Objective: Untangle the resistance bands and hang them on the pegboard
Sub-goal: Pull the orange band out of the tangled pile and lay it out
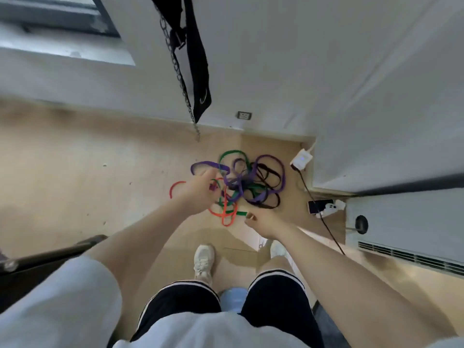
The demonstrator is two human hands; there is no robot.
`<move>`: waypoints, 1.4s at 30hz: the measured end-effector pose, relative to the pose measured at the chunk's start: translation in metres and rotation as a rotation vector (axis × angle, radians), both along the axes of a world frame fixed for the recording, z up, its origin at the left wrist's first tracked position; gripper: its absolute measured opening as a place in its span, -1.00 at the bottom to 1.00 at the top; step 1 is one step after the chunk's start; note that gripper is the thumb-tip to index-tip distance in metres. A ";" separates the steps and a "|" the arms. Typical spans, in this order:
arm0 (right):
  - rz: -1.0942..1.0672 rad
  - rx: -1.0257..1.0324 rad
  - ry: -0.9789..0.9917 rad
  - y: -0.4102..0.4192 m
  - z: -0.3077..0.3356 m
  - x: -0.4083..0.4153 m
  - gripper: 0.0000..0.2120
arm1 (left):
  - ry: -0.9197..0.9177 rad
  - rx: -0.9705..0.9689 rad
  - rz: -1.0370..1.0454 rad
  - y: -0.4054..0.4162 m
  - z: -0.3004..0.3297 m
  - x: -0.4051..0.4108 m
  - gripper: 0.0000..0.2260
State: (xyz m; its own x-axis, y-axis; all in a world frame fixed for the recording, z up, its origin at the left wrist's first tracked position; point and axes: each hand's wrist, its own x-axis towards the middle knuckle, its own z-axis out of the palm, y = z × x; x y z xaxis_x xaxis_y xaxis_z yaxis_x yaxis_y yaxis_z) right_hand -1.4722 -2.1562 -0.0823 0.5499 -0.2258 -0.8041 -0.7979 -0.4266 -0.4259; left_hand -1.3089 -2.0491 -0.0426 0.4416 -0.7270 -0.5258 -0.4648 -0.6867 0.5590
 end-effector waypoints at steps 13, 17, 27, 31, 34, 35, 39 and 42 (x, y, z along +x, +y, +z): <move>0.062 -0.016 0.099 -0.013 -0.302 -0.040 -0.72 | 0.094 0.190 0.253 0.018 -0.301 -0.054 -0.51; 0.118 -0.072 -0.039 -0.018 -0.413 -0.032 -0.67 | 0.046 0.197 0.226 0.011 -0.407 -0.063 -0.52; 0.479 -0.323 -0.199 0.010 -0.630 0.036 -0.68 | -0.036 0.220 0.110 0.009 -0.579 -0.030 -0.51; 0.644 -0.404 -0.208 0.000 -0.637 0.040 -0.66 | -0.108 0.220 -0.017 0.004 -0.593 -0.010 -0.50; 0.461 -0.267 -0.238 -0.023 -0.613 0.046 -0.82 | -0.156 0.202 -0.111 -0.008 -0.582 0.001 -0.52; 0.347 -0.201 -0.256 -0.030 -0.602 0.048 -0.84 | -0.158 0.186 -0.124 -0.013 -0.578 0.003 -0.53; 0.054 0.037 -0.295 -0.058 -0.545 0.036 -0.82 | -0.153 0.099 -0.160 -0.033 -0.551 -0.005 -0.58; 0.004 0.170 -0.335 -0.065 -0.492 0.021 -0.88 | -0.097 0.025 -0.175 -0.038 -0.521 -0.028 -0.62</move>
State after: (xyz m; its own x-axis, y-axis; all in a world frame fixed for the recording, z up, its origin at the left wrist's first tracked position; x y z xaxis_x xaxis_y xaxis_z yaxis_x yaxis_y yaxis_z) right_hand -1.4515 -2.2214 -0.5748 0.7896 -0.1016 -0.6052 -0.6006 -0.3302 -0.7282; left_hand -1.3368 -2.0876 -0.5634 0.3592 -0.7842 -0.5060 -0.6287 -0.6040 0.4899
